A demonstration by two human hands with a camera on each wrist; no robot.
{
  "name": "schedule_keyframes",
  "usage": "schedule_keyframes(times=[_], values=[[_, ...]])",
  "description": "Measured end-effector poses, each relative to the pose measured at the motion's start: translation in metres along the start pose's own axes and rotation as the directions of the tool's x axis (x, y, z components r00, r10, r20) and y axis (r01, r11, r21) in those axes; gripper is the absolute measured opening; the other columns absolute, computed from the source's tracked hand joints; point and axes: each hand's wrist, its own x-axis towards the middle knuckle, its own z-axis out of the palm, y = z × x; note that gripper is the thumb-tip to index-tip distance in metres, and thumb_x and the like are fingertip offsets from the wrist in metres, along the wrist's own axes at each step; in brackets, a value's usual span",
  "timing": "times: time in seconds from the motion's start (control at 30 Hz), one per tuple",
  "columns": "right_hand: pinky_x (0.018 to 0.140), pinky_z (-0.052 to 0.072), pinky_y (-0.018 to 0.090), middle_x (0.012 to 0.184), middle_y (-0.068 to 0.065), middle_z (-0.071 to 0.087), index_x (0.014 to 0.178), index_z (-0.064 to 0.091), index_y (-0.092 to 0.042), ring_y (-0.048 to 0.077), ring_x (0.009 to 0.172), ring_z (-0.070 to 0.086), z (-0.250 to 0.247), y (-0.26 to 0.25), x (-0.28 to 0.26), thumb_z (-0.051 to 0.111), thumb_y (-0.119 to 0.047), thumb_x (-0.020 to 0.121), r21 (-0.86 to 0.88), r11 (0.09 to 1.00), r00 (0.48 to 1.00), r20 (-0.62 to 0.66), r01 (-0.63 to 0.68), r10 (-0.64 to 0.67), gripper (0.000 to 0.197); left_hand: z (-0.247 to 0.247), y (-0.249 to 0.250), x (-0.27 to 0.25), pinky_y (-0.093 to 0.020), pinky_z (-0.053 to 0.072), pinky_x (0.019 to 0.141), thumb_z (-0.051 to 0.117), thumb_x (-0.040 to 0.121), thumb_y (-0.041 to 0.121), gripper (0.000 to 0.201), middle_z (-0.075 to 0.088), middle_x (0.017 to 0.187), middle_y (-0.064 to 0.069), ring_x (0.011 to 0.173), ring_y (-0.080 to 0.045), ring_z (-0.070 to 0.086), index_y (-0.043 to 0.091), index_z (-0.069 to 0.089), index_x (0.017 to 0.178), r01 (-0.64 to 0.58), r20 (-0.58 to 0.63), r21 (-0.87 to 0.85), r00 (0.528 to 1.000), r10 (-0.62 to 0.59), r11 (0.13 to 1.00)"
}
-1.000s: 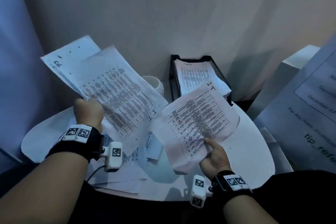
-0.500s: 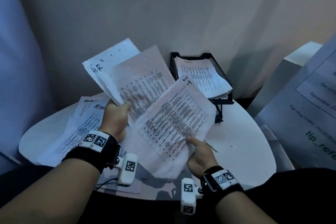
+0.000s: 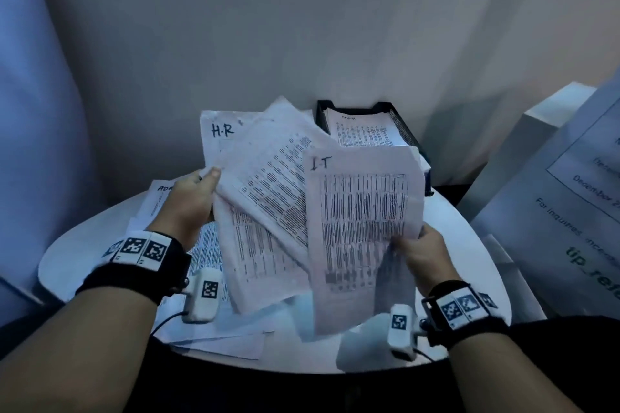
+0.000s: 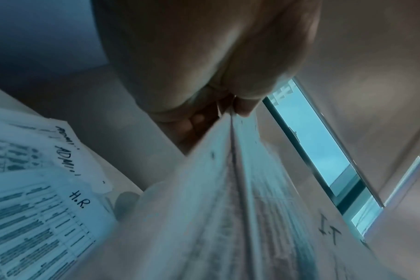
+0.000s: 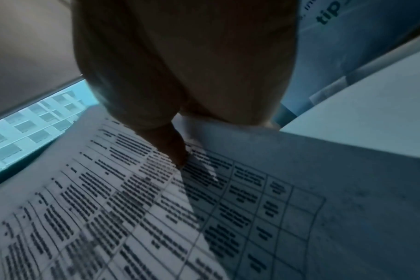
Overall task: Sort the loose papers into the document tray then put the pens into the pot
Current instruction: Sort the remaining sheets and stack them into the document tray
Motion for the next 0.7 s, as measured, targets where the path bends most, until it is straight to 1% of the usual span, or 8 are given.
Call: schedule_keyframes(times=[0.07, 0.13, 0.27, 0.33, 0.4, 0.5, 0.6, 0.7], values=[[0.081, 0.059, 0.056, 0.099, 0.029, 0.073, 0.102, 0.067, 0.005, 0.039, 0.087, 0.071, -0.004, -0.004, 0.005, 0.062, 0.007, 0.089, 0.022, 1.0, 1.0, -0.009, -0.003, 0.003, 0.015, -0.003, -0.003, 0.004, -0.032, 0.053, 0.069, 0.06, 0.103, 0.03, 0.027, 0.072, 0.084, -0.008, 0.071, -0.023, 0.068, 0.007, 0.069, 0.092, -0.017, -0.037, -0.012, 0.999, 0.017, 1.0], [0.079, 0.059, 0.054, 0.099, 0.029, 0.074, 0.106, 0.067, 0.006, 0.042, 0.087, 0.072, -0.004, -0.002, 0.008, 0.062, 0.007, 0.089, 0.119, 0.992, 0.999, -0.008, -0.042, 0.043, 0.017, -0.002, -0.007, 0.002, -0.03, 0.055, 0.068, 0.061, 0.103, 0.024, 0.026, 0.076, 0.083, -0.01, 0.071, -0.023, 0.07, 0.007, 0.071, 0.087, -0.02, -0.029, -0.029, 0.999, 0.02, 0.999], [0.083, 0.054, 0.053, 0.096, 0.026, 0.067, 0.122, 0.061, 0.011, 0.041, 0.086, 0.065, 0.015, 0.024, 0.001, 0.073, 0.0, 0.078, 0.293, 0.902, 0.948, 0.134, -0.317, 0.29, 0.048, 0.009, -0.021, -0.006, -0.05, 0.051, 0.105, 0.06, 0.104, 0.022, 0.022, 0.076, 0.113, -0.018, 0.108, -0.033, 0.071, 0.006, 0.076, 0.103, 0.017, 0.057, -0.067, 0.998, -0.013, 0.998], [0.094, 0.051, 0.055, 0.106, 0.025, 0.065, 0.129, 0.057, 0.008, 0.041, 0.097, 0.063, 0.023, 0.046, 0.002, 0.079, -0.006, 0.073, 0.326, 0.848, 0.909, 0.144, -0.417, 0.392, 0.062, 0.015, -0.022, -0.011, -0.053, 0.05, 0.106, 0.057, 0.105, 0.016, 0.021, 0.076, 0.108, -0.018, 0.104, -0.034, 0.071, 0.006, 0.074, 0.1, 0.056, 0.096, -0.095, 0.994, -0.047, 0.994], [0.1, 0.05, 0.062, 0.121, 0.026, 0.068, 0.129, 0.06, 0.003, 0.044, 0.108, 0.067, 0.03, 0.052, -0.002, 0.073, -0.006, 0.083, 0.357, 0.802, 0.878, 0.182, -0.479, 0.443, 0.049, 0.019, -0.02, -0.015, -0.056, 0.051, 0.104, 0.057, 0.104, 0.012, 0.018, 0.075, 0.109, -0.023, 0.1, -0.035, 0.071, 0.004, 0.073, 0.102, 0.079, 0.122, -0.117, 0.99, -0.065, 0.99], [0.096, 0.053, 0.056, 0.113, 0.027, 0.068, 0.117, 0.059, -0.002, 0.042, 0.099, 0.068, 0.032, 0.046, -0.001, 0.065, 0.0, 0.093, 0.363, 0.827, 0.901, 0.119, -0.43, 0.417, 0.025, 0.015, -0.012, -0.02, -0.056, 0.053, 0.101, 0.063, 0.099, 0.004, 0.012, 0.073, 0.11, -0.029, 0.095, -0.036, 0.071, -0.002, 0.074, 0.096, 0.051, 0.131, -0.055, 0.99, -0.044, 0.997], [0.106, 0.047, 0.057, 0.128, 0.023, 0.064, 0.132, 0.052, -0.006, 0.039, 0.11, 0.064, 0.023, 0.037, 0.008, 0.071, 0.004, 0.087, 0.282, 0.921, 0.955, -0.048, -0.268, 0.293, 0.05, 0.005, -0.009, -0.017, -0.055, 0.054, 0.095, 0.07, 0.096, 0.011, 0.021, 0.075, 0.105, -0.028, 0.09, -0.033, 0.071, -0.009, 0.071, 0.101, 0.048, 0.101, -0.036, 0.994, -0.044, 0.998], [0.086, 0.057, 0.048, 0.113, 0.016, 0.068, 0.132, 0.051, -0.008, 0.031, 0.097, 0.067, 0.013, 0.02, 0.005, 0.065, 0.007, 0.091, 0.168, 0.979, 0.984, -0.119, -0.115, 0.136, 0.046, -0.003, -0.006, -0.009, -0.056, 0.056, 0.092, 0.066, 0.1, 0.02, 0.03, 0.072, 0.11, -0.032, 0.093, -0.032, 0.069, -0.01, 0.07, 0.103, 0.051, 0.019, -0.056, 0.999, -0.05, 0.997]])
